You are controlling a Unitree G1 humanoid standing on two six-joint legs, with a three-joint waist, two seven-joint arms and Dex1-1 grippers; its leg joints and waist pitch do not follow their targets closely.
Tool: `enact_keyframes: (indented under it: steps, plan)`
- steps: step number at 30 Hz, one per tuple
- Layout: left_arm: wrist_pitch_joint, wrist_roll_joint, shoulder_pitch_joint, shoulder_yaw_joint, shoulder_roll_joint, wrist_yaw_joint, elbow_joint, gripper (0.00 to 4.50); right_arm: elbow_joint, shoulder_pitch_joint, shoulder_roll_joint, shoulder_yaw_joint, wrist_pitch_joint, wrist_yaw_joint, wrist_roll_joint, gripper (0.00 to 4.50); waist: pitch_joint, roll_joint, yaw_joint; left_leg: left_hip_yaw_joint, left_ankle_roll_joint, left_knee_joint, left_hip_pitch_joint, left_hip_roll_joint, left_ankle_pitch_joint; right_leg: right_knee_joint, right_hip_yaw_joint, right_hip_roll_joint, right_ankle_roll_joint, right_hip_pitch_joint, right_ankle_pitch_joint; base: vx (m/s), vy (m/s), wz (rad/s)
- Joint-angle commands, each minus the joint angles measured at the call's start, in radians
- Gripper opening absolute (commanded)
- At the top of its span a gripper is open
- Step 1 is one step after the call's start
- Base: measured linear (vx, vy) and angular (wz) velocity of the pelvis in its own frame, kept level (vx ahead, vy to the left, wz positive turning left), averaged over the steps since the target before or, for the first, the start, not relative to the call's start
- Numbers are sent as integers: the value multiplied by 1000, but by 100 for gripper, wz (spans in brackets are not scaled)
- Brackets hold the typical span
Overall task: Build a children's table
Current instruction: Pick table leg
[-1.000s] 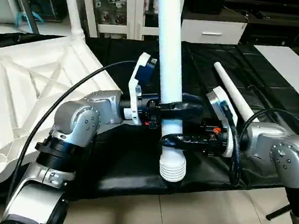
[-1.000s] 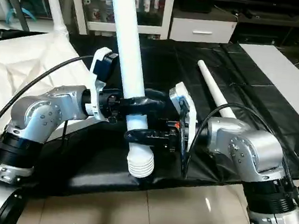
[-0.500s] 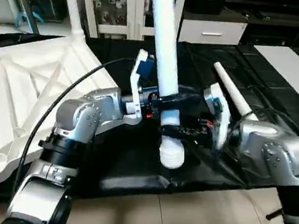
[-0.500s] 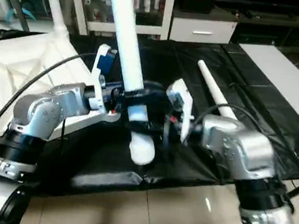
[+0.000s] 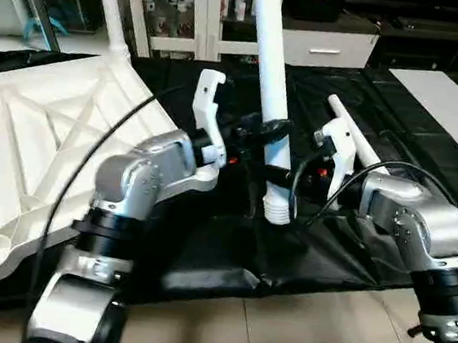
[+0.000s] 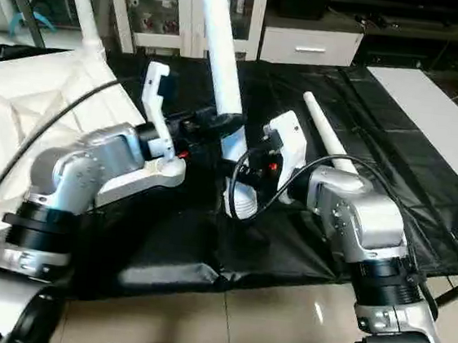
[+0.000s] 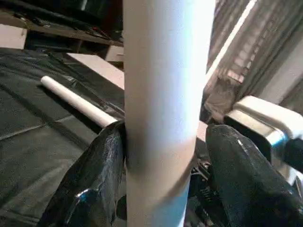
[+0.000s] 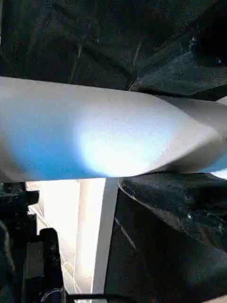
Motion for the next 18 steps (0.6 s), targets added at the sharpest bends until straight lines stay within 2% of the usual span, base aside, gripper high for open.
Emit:
enact_keyframes:
  steps: [1,7,8,13,14,18]
  plan:
    - [24,-14,-15,27,-18,54,-8,290,16,-30,3,17,-42,0,-29,184,-79,-16,-3,15,33,-62,12,5,-87,-56,19,-24,-233,62,-83,0,0,0]
    - [52,-38,-20,42,-45,69,3,290,12,-27,0,38,-61,22,-56,184,-76,-17,-4,16,37,-63,13,4,-105,-61,19,-24,-229,61,-119,0,0,0]
    - [49,-31,-20,35,-48,71,8,290,12,-26,1,41,-64,23,-59,184,-76,-13,-3,15,37,-63,13,5,-105,-61,19,-23,-229,60,-115,0,0,0]
    - [37,0,-23,13,-62,90,27,290,13,-29,11,43,-75,22,-65,184,-77,-15,-4,15,45,-62,13,5,-100,-60,19,-22,-231,60,-95,0,0,0]
    - [37,-4,-28,20,-65,96,31,262,17,-31,12,42,-79,22,-69,184,-78,-12,-3,14,46,-63,13,5,-98,-60,19,-23,-230,61,-95,0,0,0]
    - [45,-17,-44,53,-71,129,48,252,29,-34,11,38,-87,25,-77,184,-77,-14,-5,14,41,-63,13,4,-107,-61,19,-23,-234,62,-96,0,0,0]
